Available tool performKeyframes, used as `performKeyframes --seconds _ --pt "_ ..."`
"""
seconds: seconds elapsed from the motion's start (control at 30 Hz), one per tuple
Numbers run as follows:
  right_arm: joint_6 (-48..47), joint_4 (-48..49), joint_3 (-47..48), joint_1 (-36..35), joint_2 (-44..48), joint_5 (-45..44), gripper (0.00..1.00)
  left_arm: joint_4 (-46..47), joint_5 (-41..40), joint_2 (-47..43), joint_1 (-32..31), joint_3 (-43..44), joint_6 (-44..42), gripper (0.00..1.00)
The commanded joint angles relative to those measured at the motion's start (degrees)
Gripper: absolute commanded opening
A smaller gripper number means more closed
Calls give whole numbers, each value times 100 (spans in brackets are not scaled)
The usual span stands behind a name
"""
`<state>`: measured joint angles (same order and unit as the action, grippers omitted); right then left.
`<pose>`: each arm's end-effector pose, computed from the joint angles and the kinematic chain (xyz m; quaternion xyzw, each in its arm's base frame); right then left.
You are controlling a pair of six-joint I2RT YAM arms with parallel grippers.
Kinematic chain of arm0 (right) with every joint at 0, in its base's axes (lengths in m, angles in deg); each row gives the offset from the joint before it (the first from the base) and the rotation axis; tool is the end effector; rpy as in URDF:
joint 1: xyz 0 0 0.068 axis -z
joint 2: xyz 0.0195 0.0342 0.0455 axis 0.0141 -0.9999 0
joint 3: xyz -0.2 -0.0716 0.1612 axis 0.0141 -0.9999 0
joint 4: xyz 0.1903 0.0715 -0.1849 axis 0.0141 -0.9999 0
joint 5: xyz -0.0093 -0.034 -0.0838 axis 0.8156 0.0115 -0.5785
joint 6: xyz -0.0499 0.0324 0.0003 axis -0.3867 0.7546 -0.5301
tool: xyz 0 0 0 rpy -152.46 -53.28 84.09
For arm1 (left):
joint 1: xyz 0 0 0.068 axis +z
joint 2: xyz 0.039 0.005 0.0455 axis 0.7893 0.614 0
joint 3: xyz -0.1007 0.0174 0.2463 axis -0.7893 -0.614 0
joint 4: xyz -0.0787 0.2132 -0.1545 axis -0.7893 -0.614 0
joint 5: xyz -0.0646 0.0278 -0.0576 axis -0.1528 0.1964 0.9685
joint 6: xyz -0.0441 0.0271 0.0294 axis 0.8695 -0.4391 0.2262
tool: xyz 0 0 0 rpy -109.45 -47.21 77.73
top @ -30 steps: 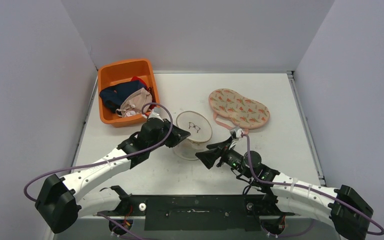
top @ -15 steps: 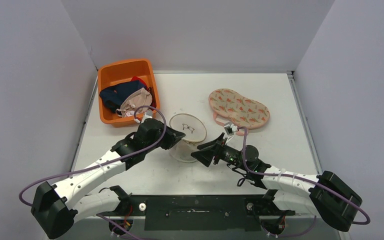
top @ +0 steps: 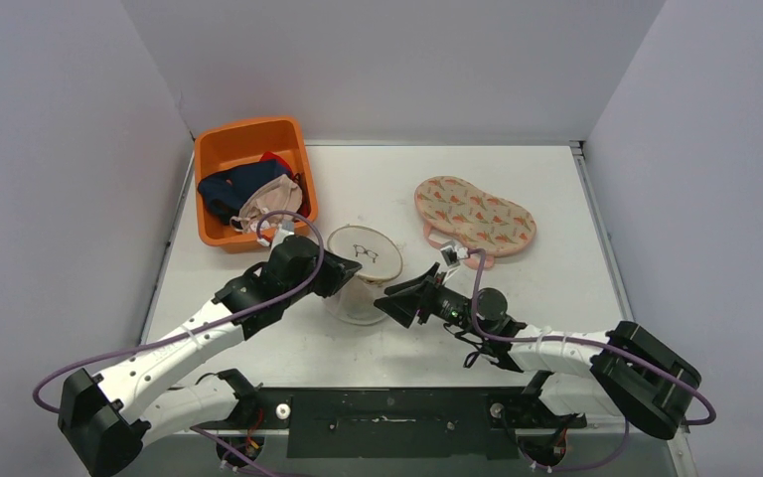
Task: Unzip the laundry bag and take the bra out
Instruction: Unzip the laundry bag at the center of the board.
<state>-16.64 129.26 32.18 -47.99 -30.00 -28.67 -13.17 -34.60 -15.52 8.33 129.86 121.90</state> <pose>0.1456 0.1899 0.1883 -0.1309 0.6582 0.6317 0.3880 0.1820 -0.1641 0.2703 -0.3605 0.8006 -0.3974 0.2666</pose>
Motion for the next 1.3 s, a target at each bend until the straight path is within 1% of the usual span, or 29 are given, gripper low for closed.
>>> performKeyframes --seconds 0.0,0.53,1.0,1.2,1.27 --pt "112 923 276 -42 -228 -143 71 119 -110 -185 -27 306 109 0" --pt "245 1333 401 -42 -663 -287 69 216 -110 -300 -88 198 203 0" --pt "202 1359 262 -34 -611 -273 55 268 -145 -308 -119 123 240 0" --pt "100 1282 176 -34 -508 -321 46 292 -157 -307 -121 73 260 0" --pt "66 1272 144 -34 -464 -331 45 287 -170 -319 -120 54 266 0"
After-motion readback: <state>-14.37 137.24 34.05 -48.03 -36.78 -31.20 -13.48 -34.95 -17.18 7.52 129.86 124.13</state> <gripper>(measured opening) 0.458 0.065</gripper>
